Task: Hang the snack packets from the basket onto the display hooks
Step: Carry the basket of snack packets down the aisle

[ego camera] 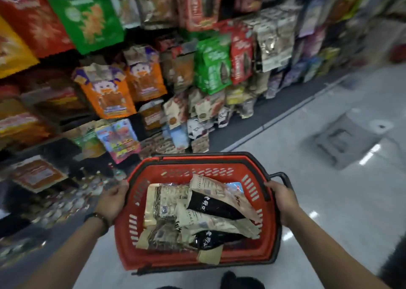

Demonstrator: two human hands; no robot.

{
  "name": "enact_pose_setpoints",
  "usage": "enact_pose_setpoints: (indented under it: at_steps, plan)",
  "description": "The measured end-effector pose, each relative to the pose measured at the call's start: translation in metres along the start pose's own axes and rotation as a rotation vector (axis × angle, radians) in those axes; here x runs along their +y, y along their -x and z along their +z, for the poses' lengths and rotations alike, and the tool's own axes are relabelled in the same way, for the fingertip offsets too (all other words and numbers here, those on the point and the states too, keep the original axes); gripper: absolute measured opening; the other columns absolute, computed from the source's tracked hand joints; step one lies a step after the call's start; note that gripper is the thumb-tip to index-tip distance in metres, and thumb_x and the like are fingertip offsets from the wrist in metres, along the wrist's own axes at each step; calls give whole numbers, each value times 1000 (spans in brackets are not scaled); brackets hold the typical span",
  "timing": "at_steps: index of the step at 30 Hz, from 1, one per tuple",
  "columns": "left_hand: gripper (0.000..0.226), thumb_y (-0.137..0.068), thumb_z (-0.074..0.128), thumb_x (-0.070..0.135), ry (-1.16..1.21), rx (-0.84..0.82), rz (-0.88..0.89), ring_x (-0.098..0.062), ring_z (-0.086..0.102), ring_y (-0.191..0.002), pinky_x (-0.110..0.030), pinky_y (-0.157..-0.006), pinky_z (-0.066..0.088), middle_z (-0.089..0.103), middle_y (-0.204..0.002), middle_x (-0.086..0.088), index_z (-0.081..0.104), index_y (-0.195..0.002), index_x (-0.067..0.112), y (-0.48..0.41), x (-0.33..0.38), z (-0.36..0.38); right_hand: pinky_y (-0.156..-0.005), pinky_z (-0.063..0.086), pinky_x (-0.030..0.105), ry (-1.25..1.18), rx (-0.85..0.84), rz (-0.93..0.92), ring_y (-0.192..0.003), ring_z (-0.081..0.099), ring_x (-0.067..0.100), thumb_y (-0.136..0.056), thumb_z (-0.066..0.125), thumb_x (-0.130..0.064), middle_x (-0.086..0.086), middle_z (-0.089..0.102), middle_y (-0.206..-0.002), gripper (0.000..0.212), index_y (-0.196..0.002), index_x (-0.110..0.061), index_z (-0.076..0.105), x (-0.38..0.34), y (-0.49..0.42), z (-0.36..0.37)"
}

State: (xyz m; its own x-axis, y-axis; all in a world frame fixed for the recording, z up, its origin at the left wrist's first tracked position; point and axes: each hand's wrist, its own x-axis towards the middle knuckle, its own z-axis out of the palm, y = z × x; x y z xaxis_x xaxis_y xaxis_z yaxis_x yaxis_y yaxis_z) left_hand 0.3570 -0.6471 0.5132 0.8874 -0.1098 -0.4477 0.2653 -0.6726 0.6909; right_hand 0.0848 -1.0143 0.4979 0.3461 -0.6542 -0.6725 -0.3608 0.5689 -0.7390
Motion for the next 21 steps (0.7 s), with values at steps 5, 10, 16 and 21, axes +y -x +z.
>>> enact_pose_setpoints:
  at_steps: [5,10,16,21]
  plan:
    - [59,-106,45,65,-139,-131,122,-36,68,-117,-43,-105,50,69,-140,-16,72,-135,22,-31,119,128,-90,61,65,-85,213,-29,-85,76,47,-89,71,-18,25,79,-85,14,-79,-13,79,-70,-41,-101]
    - [57,-109,38,61,-304,-355,336,-32,66,-120,-42,-108,46,70,-140,-15,75,-125,21,-80,227,250,-91,61,62,-194,371,-9,-81,76,43,-89,70,-17,23,80,-83,19,-74,-13,81,-111,-101,-180]
    - [74,-102,31,76,-434,-641,430,-23,80,-98,-48,-102,58,84,-103,-1,82,-108,23,-172,346,382,-89,61,60,-274,562,55,-90,76,50,-88,70,-23,25,79,-86,30,-97,3,79,-176,-168,-236]
    - [83,-107,26,65,-425,-681,470,-33,76,-79,-35,-74,57,80,-85,-17,80,-97,3,-181,450,476,-69,54,38,-305,683,32,-67,68,34,-90,68,-19,18,74,-65,24,-87,3,75,-244,-213,-279]
